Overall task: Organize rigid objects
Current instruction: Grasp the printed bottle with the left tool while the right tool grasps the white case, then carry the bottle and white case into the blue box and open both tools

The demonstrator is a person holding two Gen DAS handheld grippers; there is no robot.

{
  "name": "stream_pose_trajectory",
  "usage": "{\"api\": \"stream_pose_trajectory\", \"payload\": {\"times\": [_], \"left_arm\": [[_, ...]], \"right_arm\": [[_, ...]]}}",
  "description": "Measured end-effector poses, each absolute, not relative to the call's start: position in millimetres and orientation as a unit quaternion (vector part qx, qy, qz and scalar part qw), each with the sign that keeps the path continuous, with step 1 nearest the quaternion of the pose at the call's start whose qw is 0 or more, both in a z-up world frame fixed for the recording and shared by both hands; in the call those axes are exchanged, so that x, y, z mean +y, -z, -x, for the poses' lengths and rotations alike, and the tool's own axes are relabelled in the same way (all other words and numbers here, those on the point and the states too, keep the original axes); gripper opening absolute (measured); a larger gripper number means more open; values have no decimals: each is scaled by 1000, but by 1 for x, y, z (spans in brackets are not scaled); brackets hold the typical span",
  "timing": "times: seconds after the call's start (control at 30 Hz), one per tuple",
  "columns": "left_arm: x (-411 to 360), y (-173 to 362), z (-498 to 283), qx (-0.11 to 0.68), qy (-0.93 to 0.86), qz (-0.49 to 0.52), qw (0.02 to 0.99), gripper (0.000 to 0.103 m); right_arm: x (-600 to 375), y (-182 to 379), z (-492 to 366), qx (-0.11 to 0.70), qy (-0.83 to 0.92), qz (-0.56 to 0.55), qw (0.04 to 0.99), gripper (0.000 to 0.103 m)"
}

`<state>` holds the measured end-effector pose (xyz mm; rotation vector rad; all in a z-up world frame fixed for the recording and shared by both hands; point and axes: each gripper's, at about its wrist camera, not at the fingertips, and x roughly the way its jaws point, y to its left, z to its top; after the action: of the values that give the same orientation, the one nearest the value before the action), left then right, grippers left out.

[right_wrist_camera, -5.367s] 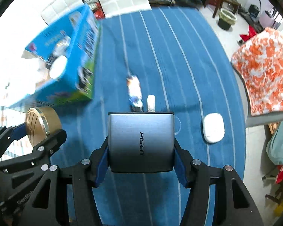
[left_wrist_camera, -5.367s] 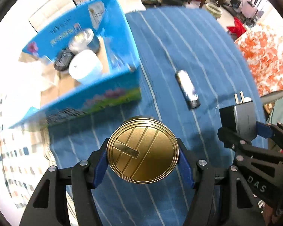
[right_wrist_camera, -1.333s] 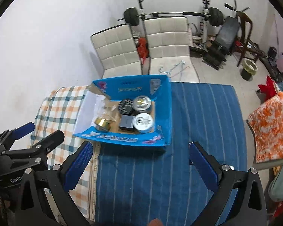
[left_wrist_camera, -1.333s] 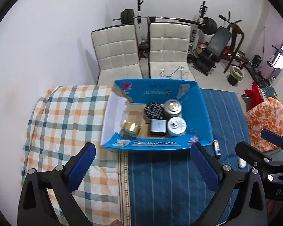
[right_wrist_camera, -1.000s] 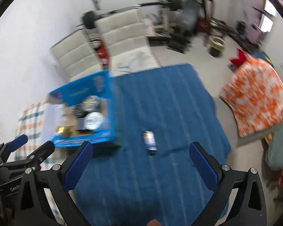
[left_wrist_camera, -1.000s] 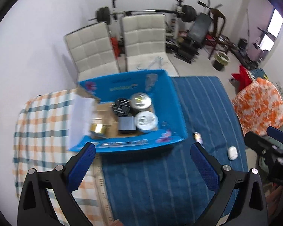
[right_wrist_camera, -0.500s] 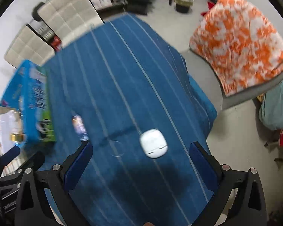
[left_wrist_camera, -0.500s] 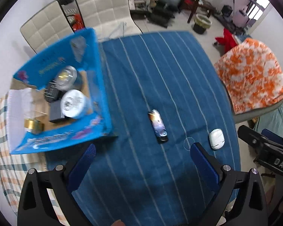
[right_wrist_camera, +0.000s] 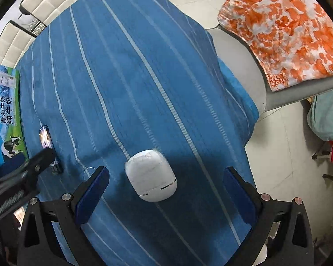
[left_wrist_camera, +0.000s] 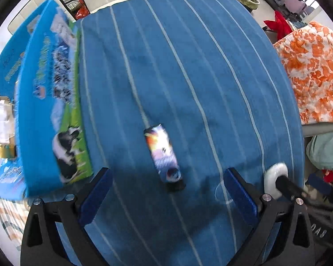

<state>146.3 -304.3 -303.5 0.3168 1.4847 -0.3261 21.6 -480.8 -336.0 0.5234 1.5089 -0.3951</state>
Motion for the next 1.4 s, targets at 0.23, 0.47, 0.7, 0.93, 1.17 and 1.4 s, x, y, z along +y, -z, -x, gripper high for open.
{"api": "stream_pose_trajectory", "payload": {"times": [0.23, 0.47, 0.7, 0.93, 1.17, 1.4], "left_arm": [[-311, 337, -158, 697, 139, -145, 689, 65], [-318, 339, -160, 688, 148, -146, 695, 52], [-324, 330, -149, 682, 156, -152, 699, 23], [-312, 328, -127, 685, 156, -146, 696, 22], [-296, 322, -109, 685, 163, -143, 695, 22], [-286, 296, -88, 674, 179, -135, 704, 22]], "right_arm": [[-475, 346, -30, 677, 165, -224, 681, 102], [-456, 362, -30, 698, 167, -194, 669, 74], [-440, 356, -29, 688, 175, -150, 688, 53], [-439, 354, -27, 687, 167, -147, 692, 53], [-430, 344, -23, 681, 155, -154, 699, 52], [-423, 321, -22, 666, 141, -159, 715, 52]]}}
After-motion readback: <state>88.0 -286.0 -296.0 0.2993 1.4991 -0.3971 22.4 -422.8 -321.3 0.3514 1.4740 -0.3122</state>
